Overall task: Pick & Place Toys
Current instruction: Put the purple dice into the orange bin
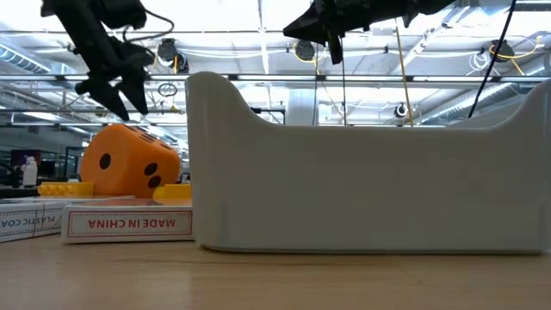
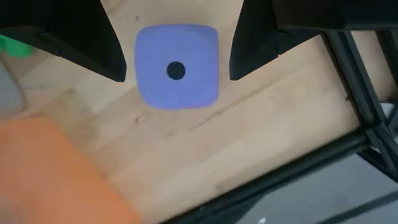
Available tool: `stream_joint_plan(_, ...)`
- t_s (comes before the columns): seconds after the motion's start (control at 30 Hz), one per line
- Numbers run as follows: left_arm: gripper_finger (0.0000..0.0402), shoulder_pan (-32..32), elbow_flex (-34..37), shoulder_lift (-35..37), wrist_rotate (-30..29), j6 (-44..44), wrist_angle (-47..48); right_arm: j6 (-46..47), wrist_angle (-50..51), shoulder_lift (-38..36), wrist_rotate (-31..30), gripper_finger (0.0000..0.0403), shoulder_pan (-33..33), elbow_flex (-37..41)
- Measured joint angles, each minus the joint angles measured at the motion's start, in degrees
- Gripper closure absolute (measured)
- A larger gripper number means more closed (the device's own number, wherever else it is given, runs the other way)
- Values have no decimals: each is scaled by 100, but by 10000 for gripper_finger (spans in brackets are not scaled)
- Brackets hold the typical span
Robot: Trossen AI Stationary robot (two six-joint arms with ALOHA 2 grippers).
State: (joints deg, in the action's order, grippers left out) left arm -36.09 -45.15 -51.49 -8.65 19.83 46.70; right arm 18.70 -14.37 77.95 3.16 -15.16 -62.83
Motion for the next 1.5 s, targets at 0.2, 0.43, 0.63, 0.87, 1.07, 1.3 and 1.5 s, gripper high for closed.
stream_joint_plan(0.2,108,-38,0,-461,16,-111,-2,303,6,0,198,382,-26,0)
stream_joint_plan(0.43,108,-38,0,-774,28,-284,-4,310,10,0,463,268,-22,0)
stream_joint_plan(0.63,108,-46,0,-1014,314,-482,-13,311,13,0,463,181,-22,0)
stream_joint_plan(0.87,108,-497,2,-1463,965,-862,-20,472,276,-1,466,138,-22,2)
stream_joint_plan(1.07,108,-942,2,-1493,1383,-910,7,760,481,0,810,127,-22,2)
stream_joint_plan(1.3,108,-1113,2,-1436,1121,-966,5,736,608,0,911,127,-13,7)
stream_joint_plan(1.5,108,-1072,2,-1433,1161,-909,15,581,608,0,902,128,-13,7)
